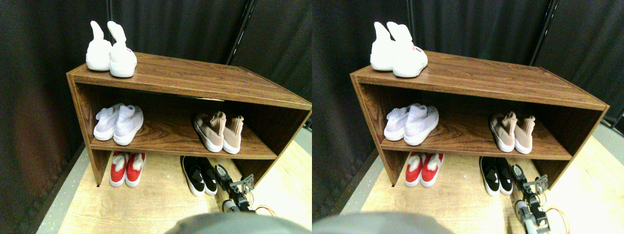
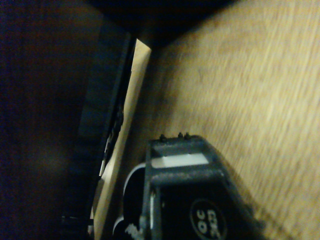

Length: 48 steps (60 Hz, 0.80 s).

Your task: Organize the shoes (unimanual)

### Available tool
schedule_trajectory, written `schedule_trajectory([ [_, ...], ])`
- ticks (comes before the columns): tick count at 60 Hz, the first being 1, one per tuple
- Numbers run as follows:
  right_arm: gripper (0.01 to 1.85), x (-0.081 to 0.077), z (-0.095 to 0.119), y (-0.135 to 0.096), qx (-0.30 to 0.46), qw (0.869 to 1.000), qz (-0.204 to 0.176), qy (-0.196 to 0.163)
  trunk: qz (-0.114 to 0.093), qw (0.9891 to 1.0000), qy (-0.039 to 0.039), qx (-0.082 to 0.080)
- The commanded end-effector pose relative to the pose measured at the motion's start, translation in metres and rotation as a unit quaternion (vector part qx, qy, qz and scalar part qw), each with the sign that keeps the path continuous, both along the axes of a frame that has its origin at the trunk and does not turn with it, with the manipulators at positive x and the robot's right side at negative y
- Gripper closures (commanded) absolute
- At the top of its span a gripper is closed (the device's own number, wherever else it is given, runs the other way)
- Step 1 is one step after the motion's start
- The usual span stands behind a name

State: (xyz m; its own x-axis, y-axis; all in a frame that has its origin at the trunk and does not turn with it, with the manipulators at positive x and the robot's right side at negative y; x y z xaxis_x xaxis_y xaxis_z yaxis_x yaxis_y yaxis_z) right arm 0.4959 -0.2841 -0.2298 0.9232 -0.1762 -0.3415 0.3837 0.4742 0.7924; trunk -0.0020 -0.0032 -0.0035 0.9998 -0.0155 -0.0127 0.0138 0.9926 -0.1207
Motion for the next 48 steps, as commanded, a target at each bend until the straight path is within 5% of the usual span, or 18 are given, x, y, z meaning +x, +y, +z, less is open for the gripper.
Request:
schedule_trajectory([
  [1,1.8,0.004,0.018,-0.013,-0.002,0.999,0.012,-0.039,-0.004,1.0,-0.0033,-0.004],
  [24,1.8,-0.038,0.064,-0.026,-0.005,0.995,0.042,-0.094,-0.012,0.9998,-0.0151,0.001],
  [48,1.8,-0.118,0.116,0.004,0.018,0.979,0.141,-0.148,-0.018,0.9993,-0.0343,0.001],
])
